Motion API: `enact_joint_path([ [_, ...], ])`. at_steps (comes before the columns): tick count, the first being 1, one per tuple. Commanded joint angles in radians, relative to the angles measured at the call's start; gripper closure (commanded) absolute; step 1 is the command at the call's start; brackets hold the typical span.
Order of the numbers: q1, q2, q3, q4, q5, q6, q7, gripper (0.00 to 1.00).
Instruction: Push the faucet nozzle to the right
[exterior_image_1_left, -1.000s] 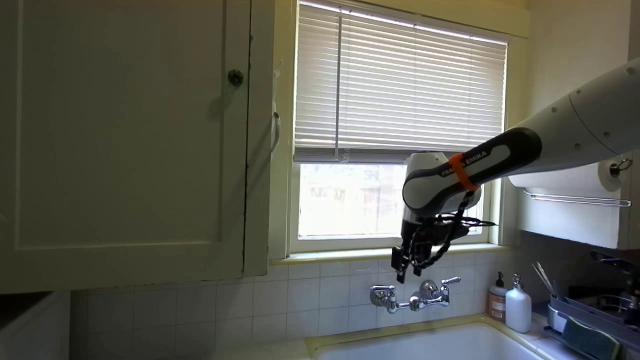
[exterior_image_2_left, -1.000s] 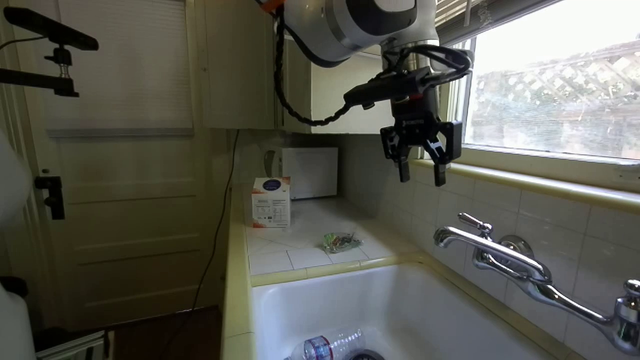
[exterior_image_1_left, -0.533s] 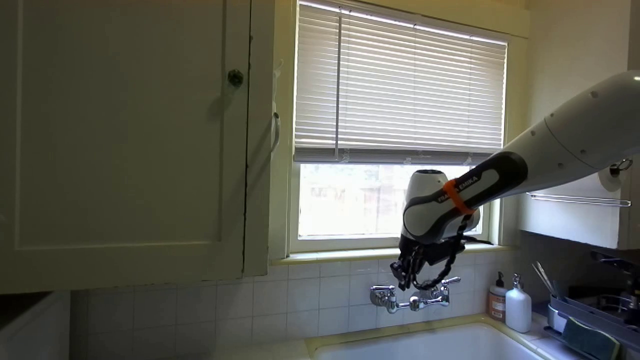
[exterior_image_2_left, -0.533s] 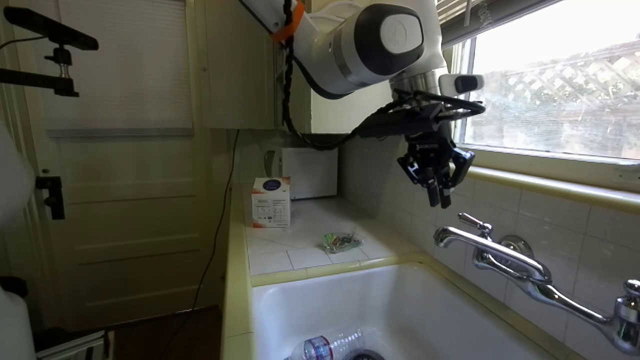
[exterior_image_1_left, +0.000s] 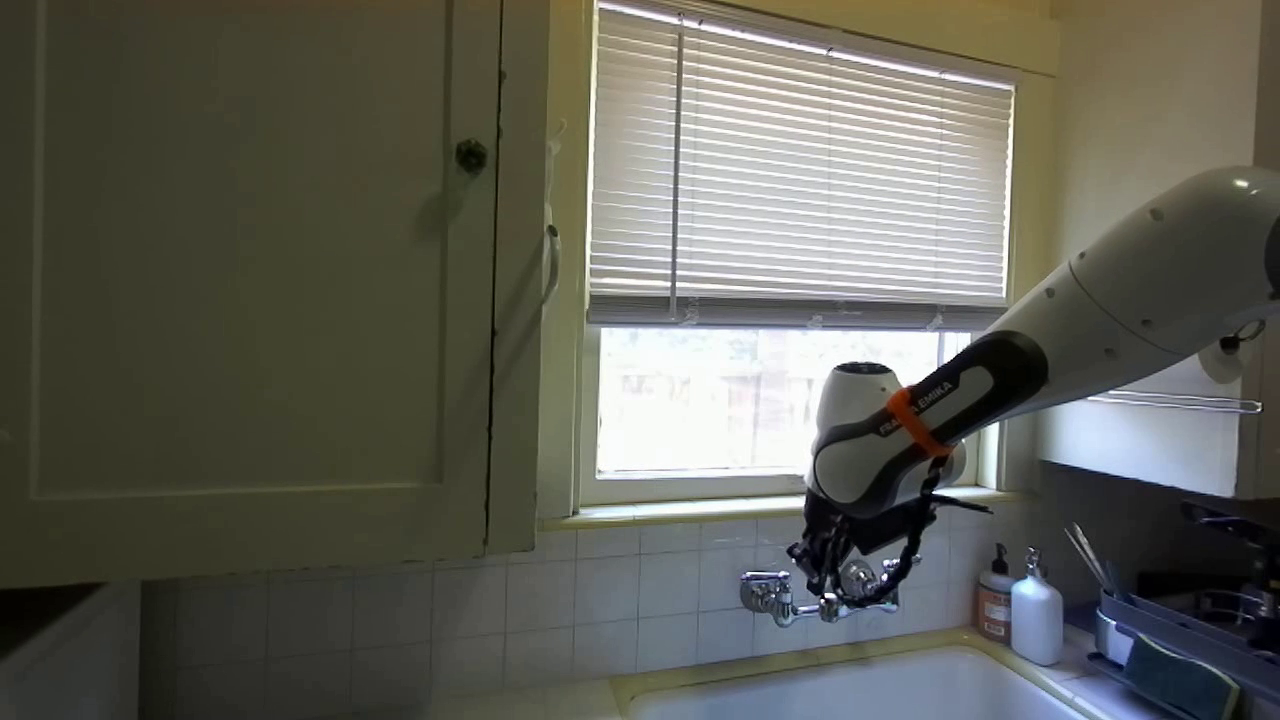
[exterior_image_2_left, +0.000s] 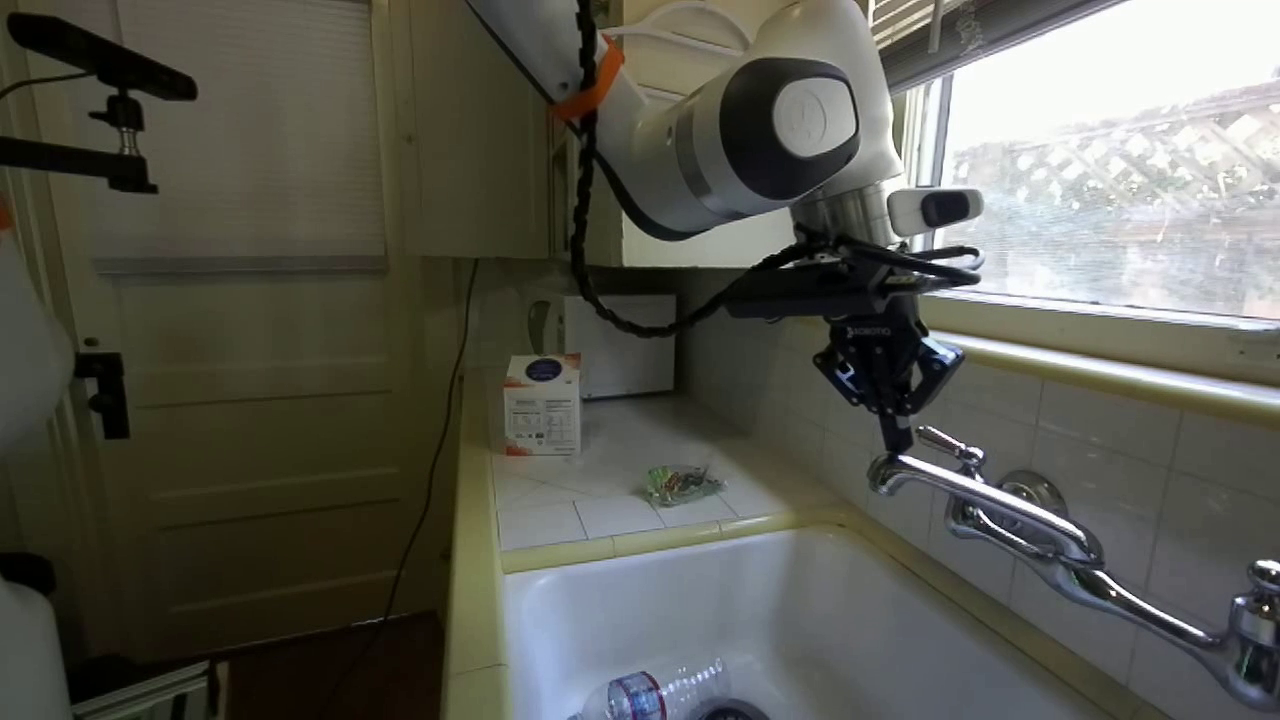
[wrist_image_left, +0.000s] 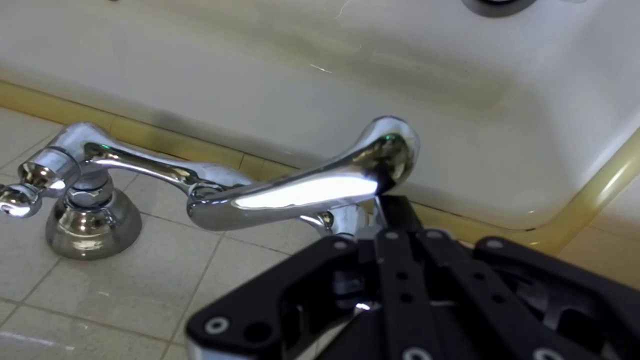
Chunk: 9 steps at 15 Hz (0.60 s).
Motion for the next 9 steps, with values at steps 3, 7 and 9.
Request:
enact_joint_path([
  [3,-0.005,0.001,0.0,-0.028,-0.048,0.043,0.047,1.0],
  [7,-0.005,0.003,0.0,-0.033,-0.047,0.066,0.05,1.0],
  [9,-0.003,0.01,0.001,-0.035,-0.055,0.077,0.057,1.0],
])
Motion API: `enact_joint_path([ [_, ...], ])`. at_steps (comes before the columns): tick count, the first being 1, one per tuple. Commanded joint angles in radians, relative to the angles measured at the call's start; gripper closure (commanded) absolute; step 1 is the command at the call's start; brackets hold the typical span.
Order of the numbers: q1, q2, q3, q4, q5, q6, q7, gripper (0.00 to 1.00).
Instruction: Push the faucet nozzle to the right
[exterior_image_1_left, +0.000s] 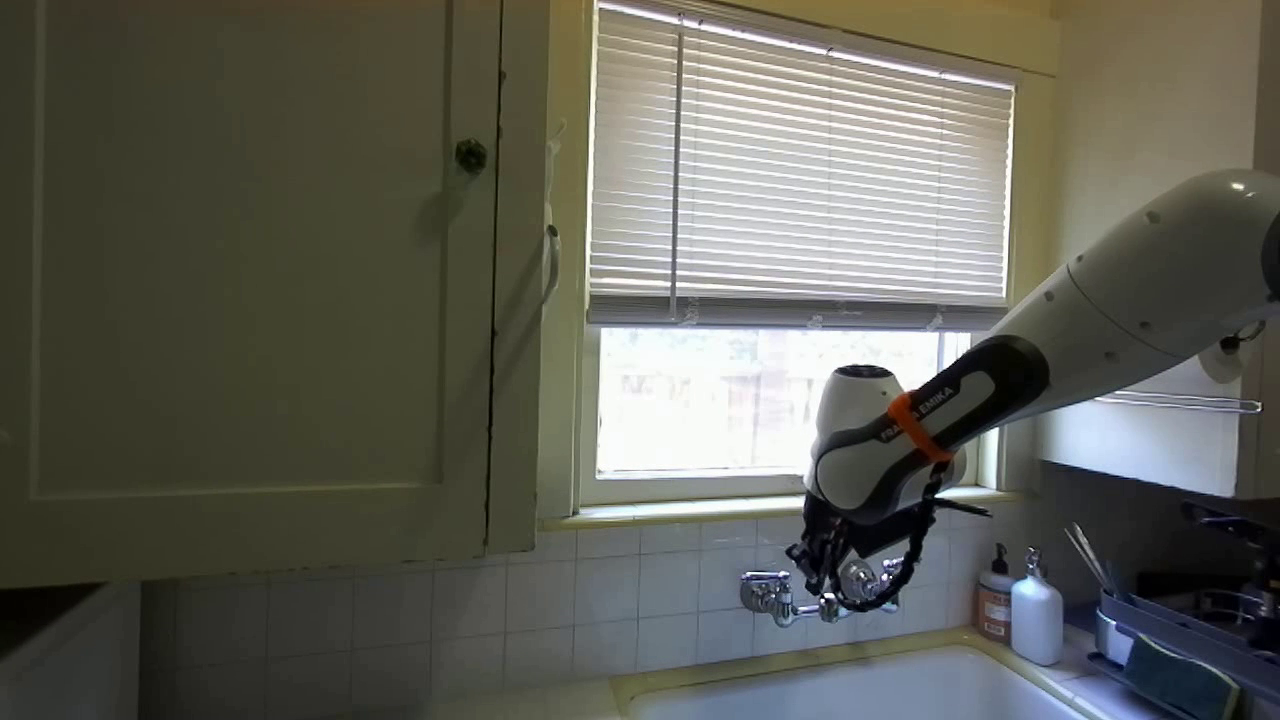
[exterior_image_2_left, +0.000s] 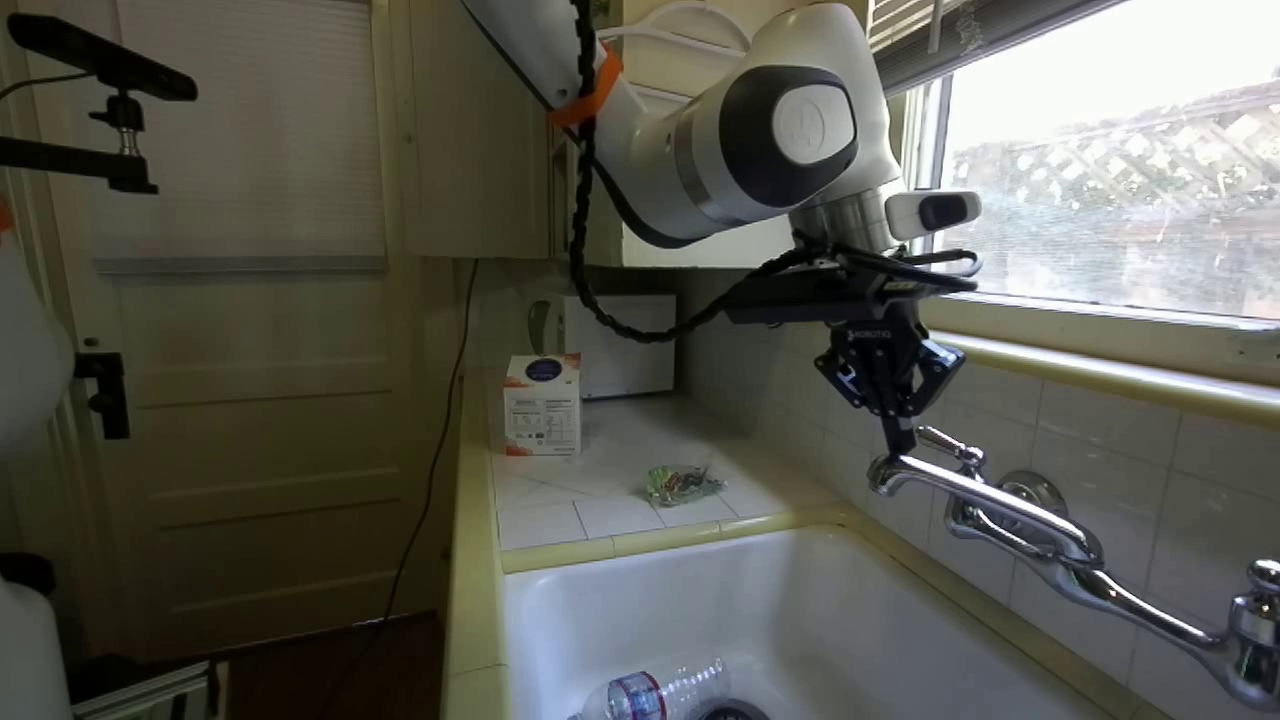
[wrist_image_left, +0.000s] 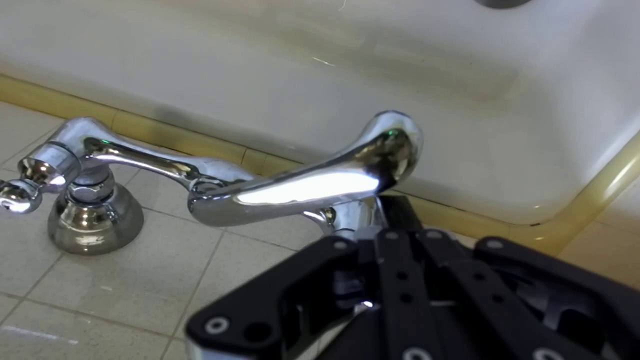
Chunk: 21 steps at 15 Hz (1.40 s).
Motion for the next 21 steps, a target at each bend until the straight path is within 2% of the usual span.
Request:
enact_joint_path([
  [1,-0.003,0.008,0.001,-0.029,-0.04,0.05,0.037,1.0],
  [2,-0.005,0.013,-0.001,-0.028,-0.086,0.041,0.069,1.0],
  [3,-0.011,0.019,-0.008,-0.019,-0.198,0.023,0.15,1.0],
  [5,-0.011,0.015,-0.011,-0.003,-0.34,-0.059,0.256,1.0],
  [7,-0.005,0.007,-0.005,0.008,-0.412,-0.139,0.317,1.0],
  [12,0.001,0.013,0.005,0.023,-0.403,-0.251,0.31,1.0],
  [14,-0.002,-0.009,0.002,0.007,-0.331,-0.211,0.278,1.0],
  [17,0.002,-0.042,0.006,0.019,-0.363,-0.2,0.331,1.0],
  [19,0.006,-0.077,0.016,0.027,-0.342,-0.214,0.323,1.0],
  [21,0.016,-0.088,0.027,0.022,-0.23,-0.207,0.247,1.0],
])
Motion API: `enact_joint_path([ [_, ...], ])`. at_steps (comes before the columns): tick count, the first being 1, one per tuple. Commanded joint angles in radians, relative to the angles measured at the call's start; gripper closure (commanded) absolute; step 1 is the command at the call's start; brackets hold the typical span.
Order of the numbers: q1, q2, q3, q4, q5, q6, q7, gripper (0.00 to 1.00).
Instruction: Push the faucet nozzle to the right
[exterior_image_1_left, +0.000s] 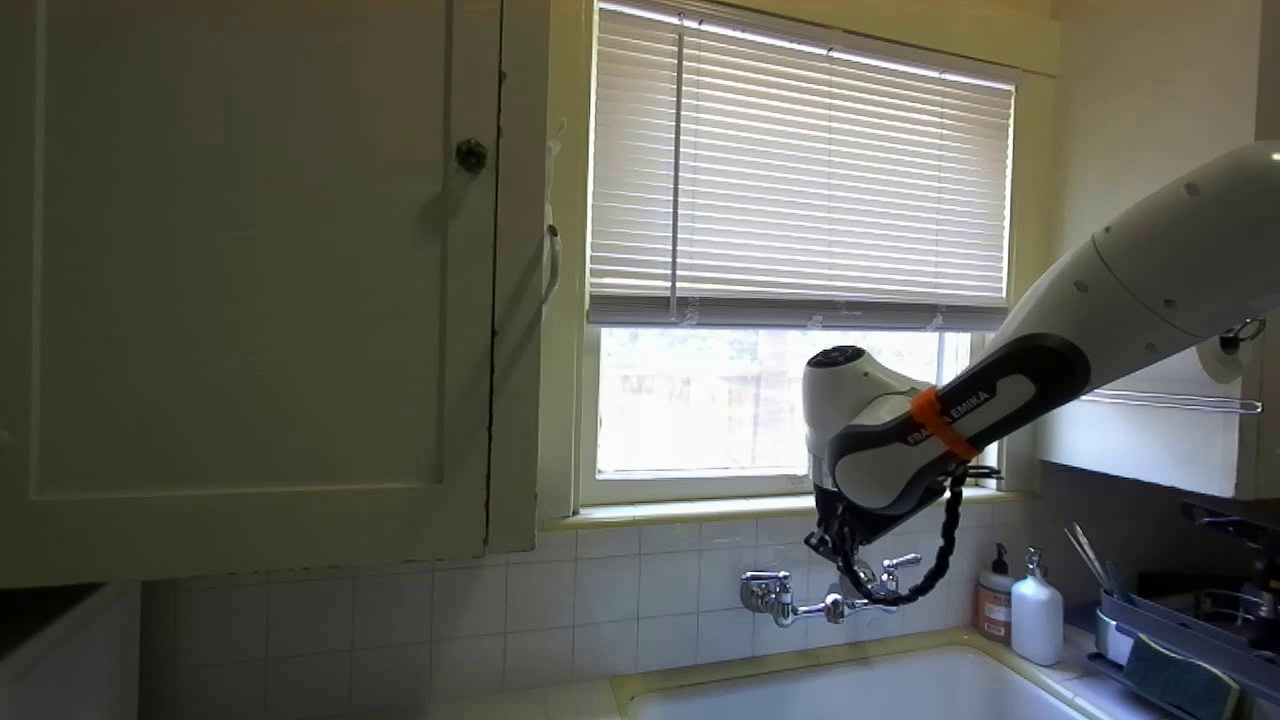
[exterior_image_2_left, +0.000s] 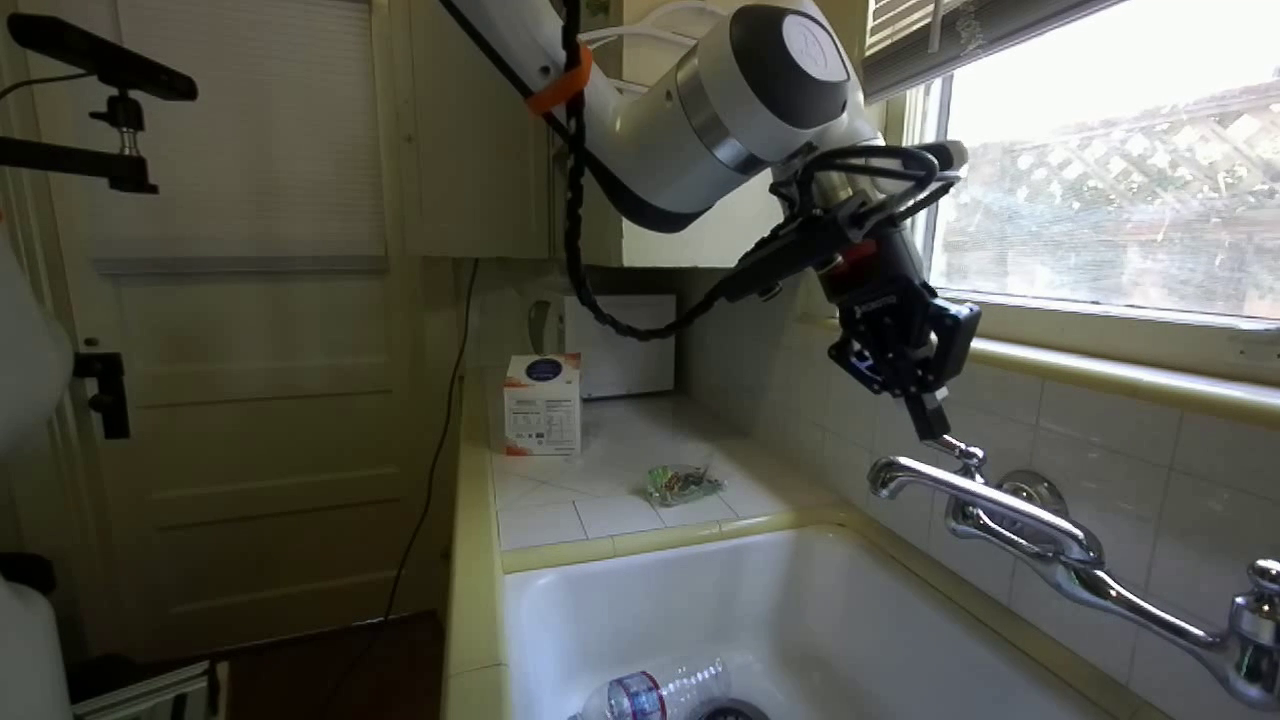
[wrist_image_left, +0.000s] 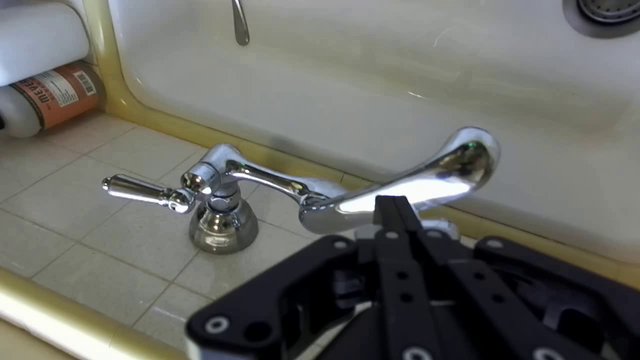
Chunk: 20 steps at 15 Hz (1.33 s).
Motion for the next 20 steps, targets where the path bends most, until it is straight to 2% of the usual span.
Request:
enact_joint_path([
  [1,0.015,-0.035,0.02,-0.019,0.149,-0.001,-0.078,1.0],
  [6,0.02,0.01,0.036,0.01,0.254,-0.008,-0.087,1.0],
  [7,0.015,-0.011,0.038,-0.001,0.217,-0.002,-0.081,0.99],
  [11,0.017,0.002,0.037,0.001,0.228,-0.002,-0.08,1.0],
  [14,0.012,0.074,0.038,0.027,0.172,0.071,0.017,1.0],
  [20,0.025,0.178,0.01,0.075,0.15,0.145,0.091,1.0],
])
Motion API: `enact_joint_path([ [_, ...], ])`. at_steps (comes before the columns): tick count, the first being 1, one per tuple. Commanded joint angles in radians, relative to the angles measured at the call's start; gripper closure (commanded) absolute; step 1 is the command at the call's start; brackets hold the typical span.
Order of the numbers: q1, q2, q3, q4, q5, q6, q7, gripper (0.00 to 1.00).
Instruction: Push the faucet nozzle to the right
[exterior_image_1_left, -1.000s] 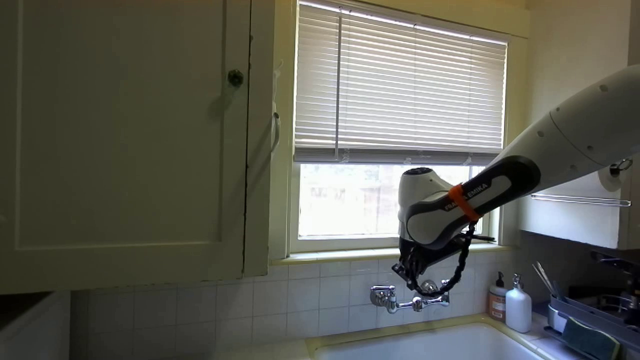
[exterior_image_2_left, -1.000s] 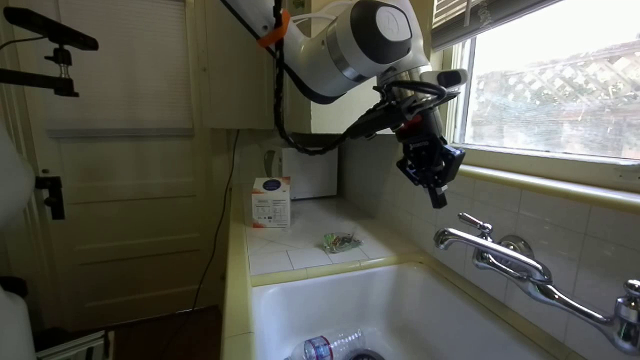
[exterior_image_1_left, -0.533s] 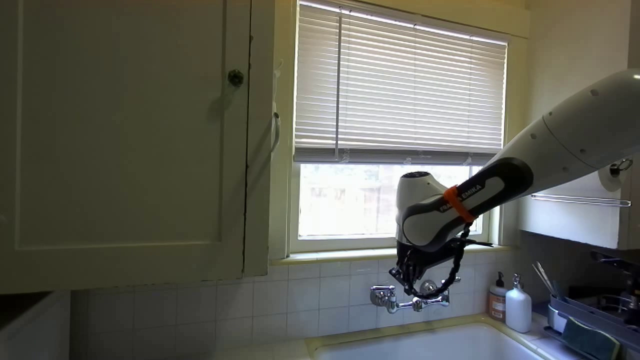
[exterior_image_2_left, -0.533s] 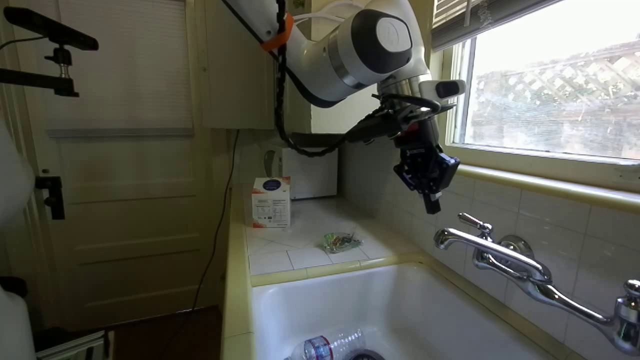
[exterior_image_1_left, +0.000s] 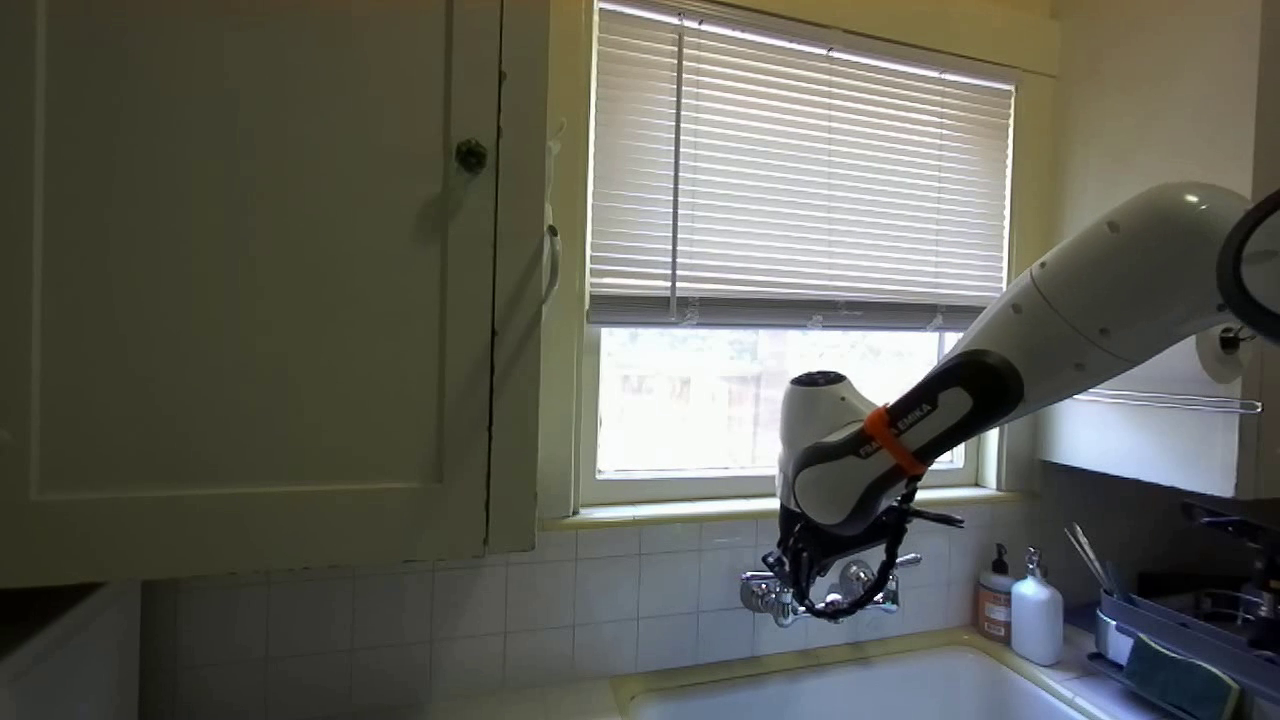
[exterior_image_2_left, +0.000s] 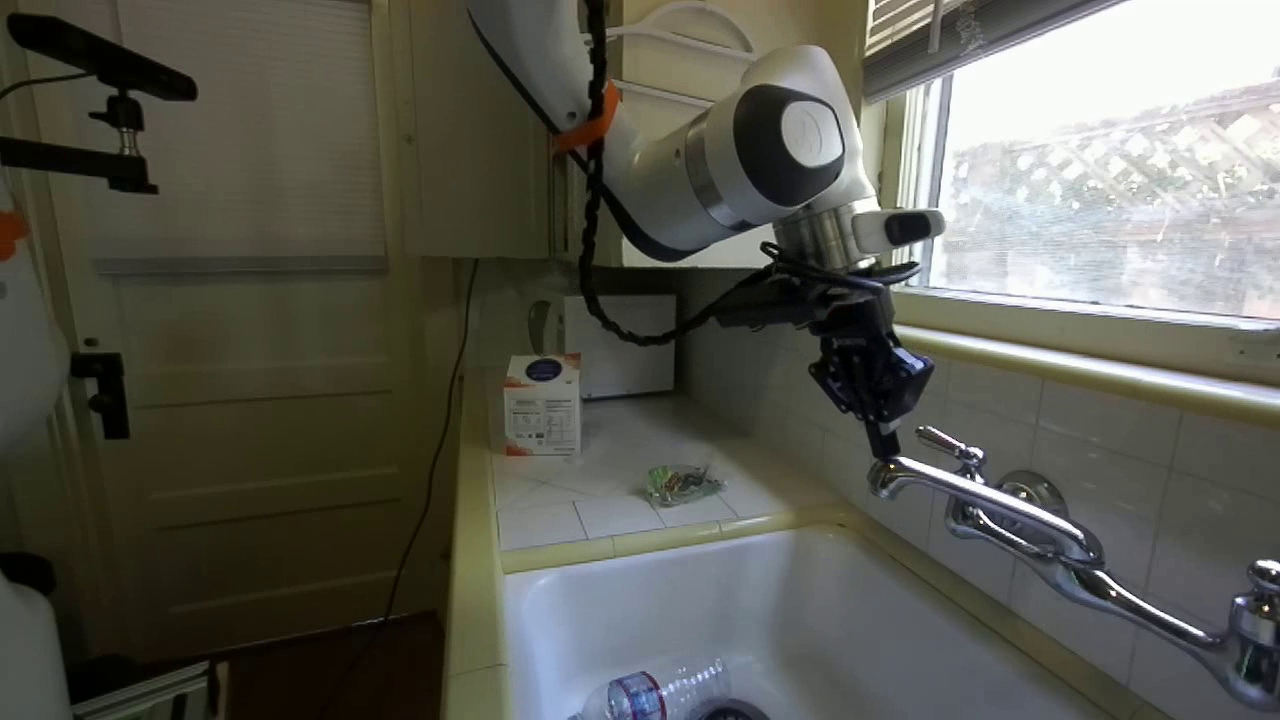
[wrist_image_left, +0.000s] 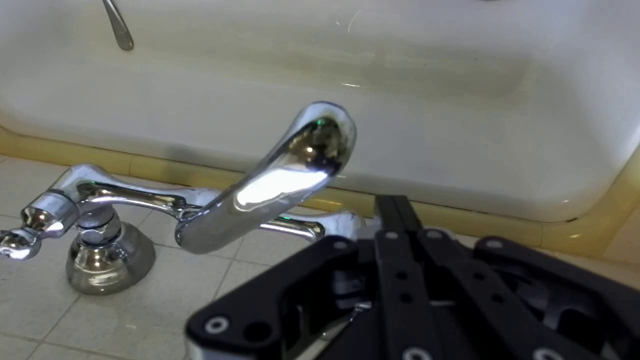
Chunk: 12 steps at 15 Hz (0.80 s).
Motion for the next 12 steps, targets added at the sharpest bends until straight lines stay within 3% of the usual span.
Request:
enact_joint_path([
  [1,0.012,0.072,-0.027,0.048,-0.06,0.031,0.079,1.0],
  [7,0.028,0.101,-0.084,0.099,-0.178,-0.07,0.167,1.0],
  [12,0.037,0.118,-0.09,0.14,-0.18,-0.2,0.16,1.0],
])
